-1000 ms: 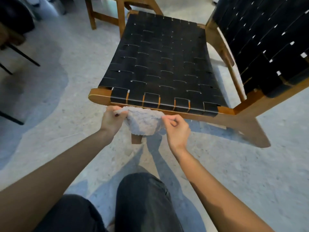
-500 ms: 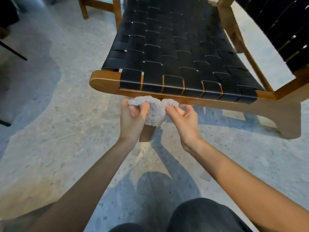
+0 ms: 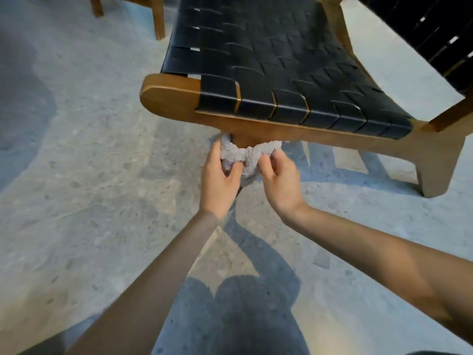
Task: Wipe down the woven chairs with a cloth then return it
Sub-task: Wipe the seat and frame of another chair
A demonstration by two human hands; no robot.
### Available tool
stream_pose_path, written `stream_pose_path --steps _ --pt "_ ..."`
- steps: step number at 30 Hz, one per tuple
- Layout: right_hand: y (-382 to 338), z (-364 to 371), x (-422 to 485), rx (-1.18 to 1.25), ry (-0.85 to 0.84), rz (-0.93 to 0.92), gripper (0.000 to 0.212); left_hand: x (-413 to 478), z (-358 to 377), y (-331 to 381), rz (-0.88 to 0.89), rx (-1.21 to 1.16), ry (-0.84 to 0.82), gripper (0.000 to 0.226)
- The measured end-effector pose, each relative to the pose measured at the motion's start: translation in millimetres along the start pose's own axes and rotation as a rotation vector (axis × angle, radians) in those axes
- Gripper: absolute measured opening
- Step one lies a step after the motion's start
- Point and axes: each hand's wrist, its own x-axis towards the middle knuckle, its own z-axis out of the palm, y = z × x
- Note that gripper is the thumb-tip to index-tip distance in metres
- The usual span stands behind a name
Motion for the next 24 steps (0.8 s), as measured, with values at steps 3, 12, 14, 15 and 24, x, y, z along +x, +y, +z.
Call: stream_pose_path --steps 3,12,14,15,24 --pt "8.9 9.0 -2.5 -0.077 -0.045 0.041 0.019 -1.9 0.0 -24.3 -0.020 -0.012 -0.029 0.052" --pt "81.4 50.3 3.0 0.054 -0.298 0.212 0.043 -7.9 -7.1 -89.7 -0.004 0.107 -0.092 0.055" --pt "96.2 58.5 3.9 0.060 -0.360 0.254 0.045 -13.2 -7.3 -107.4 -0.046 0.122 -0.106 0.055" --pt "103.3 63.2 3.6 0.071 -0.385 0.279 0.045 -15.1 -7.3 -117.3 -0.068 0.133 -0.121 0.054" --pt "152.8 99.2 -3.0 0.047 -0.519 0.391 0.049 -24.4 -9.6 -174.9 -0.257 0.212 -0.191 0.054"
